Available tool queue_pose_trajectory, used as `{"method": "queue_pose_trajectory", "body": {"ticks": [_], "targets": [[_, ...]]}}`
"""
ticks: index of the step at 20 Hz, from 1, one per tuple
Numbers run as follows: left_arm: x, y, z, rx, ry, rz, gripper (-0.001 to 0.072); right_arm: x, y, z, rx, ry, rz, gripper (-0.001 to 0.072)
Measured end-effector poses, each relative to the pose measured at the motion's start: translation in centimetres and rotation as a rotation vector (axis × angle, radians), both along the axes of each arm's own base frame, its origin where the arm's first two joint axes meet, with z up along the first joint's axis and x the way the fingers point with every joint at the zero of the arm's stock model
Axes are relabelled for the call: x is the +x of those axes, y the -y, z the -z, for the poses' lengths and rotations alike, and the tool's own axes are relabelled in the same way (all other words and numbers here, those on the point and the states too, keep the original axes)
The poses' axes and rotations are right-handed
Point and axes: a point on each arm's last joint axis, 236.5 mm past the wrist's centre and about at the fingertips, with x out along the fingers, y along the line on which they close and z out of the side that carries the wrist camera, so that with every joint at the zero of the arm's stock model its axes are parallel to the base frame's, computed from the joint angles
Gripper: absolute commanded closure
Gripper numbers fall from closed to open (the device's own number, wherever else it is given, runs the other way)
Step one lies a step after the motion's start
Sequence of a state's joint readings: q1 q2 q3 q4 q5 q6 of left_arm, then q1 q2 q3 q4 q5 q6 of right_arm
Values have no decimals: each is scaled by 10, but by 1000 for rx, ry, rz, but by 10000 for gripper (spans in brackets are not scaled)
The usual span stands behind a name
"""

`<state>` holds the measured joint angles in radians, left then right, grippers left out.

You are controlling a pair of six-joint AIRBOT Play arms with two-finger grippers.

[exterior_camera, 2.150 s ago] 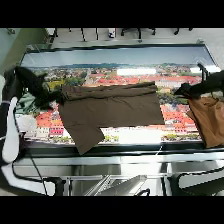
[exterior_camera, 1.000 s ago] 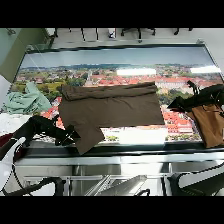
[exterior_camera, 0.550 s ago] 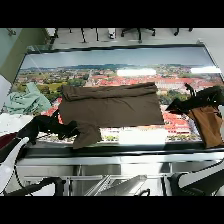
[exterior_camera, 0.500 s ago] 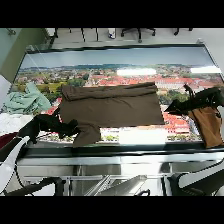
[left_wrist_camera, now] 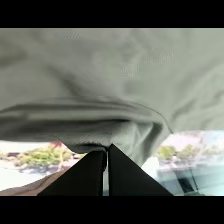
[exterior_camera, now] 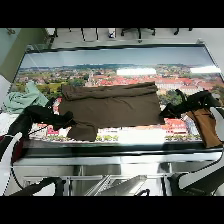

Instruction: Fold the shirts.

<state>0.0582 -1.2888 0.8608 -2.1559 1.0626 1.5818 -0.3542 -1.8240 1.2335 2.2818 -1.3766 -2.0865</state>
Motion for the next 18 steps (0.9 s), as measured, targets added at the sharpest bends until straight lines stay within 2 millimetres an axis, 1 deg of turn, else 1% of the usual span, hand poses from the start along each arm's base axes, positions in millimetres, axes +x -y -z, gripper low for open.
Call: {"method": "queue_pose_trajectory", "body": {"ticks": [2, 4, 5, 6, 8, 9, 12, 14, 15, 16, 17, 18], "targets": [[3, -1, -12, 6, 28, 8, 689, 1, -11, -3, 13, 18, -28, 687], [-1, -3, -22, 22, 44, 28, 689, 4, -18, -15, 28, 41, -33, 687], [-7, -7, -26, 43, 43, 38, 689, 5, -17, -23, 26, 55, -33, 687], [-15, -11, -29, 67, 35, 48, 689, 2, -14, -26, 7, 52, -27, 687], [-37, -23, -32, 126, 4, 75, 689, -10, 0, -33, -49, 30, -6, 688], [-47, -29, -33, 160, -4, 83, 689, -20, 8, -34, -80, 13, 8, 688], [-80, -39, -38, 210, -33, 104, 689, -60, 25, -32, -161, -57, 62, 688], [-94, -43, -42, 233, -32, 112, 689, -87, 35, -31, -222, -95, 92, 688], [-99, -43, -45, 238, -24, 112, 688, -96, 42, -30, -265, -102, 108, 688], [-99, -44, -48, 245, -9, 111, 689, -101, 47, -30, -299, -100, 127, 688], [-98, -45, -51, 252, 5, 109, 689, -101, 51, -32, -322, -82, 143, 688], [-92, -46, -55, 256, 27, 106, 689, -97, 53, -34, -335, -62, 160, 688]]}}
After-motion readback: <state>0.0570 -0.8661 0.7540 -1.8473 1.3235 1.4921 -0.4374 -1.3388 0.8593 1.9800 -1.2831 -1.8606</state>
